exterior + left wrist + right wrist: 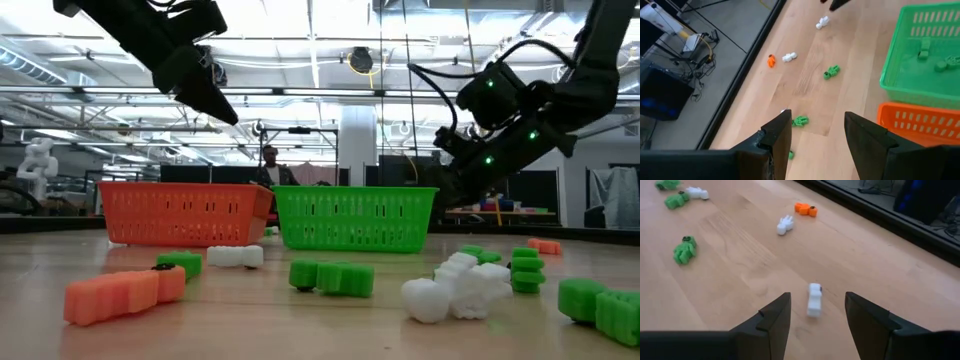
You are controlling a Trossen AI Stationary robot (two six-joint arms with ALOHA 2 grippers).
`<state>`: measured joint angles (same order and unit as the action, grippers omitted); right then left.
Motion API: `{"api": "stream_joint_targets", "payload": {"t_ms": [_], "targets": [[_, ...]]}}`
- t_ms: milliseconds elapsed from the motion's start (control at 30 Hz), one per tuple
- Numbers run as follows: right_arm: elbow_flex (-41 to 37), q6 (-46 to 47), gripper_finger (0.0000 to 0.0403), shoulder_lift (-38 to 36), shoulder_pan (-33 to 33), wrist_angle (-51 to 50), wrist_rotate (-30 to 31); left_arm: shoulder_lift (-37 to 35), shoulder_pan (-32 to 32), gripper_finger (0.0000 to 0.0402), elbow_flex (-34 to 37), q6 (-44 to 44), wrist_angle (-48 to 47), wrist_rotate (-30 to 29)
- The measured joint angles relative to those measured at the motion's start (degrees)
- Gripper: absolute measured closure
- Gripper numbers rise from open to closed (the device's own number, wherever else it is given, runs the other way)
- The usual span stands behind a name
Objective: Sort Halloween decoration
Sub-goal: Put the white skeleton toy into the black bin
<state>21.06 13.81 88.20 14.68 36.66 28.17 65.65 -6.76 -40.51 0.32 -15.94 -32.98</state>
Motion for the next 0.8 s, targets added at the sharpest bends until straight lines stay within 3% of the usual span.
{"api": "stream_joint_targets", "payload": {"t_ms": [500, 633, 800], "targets": [[0.0, -0.6, 0.024, 15.8, 2.1, 16.4, -2.7, 0.0, 0.0, 0.0223, 0.0, -0.1, 0.0, 2.8], [0.1, -0.8, 0.0272, 16.0, 2.5, 16.7, -3.0, 0.0, 0.0, 0.0223, 0.0, 0.0, 0.0, 2.8], [0.2, -1.2, 0.034, 16.1, 2.6, 16.6, -3.0, 0.0, 0.0, 0.0223, 0.0, 0.0, 0.0, 2.8]]}}
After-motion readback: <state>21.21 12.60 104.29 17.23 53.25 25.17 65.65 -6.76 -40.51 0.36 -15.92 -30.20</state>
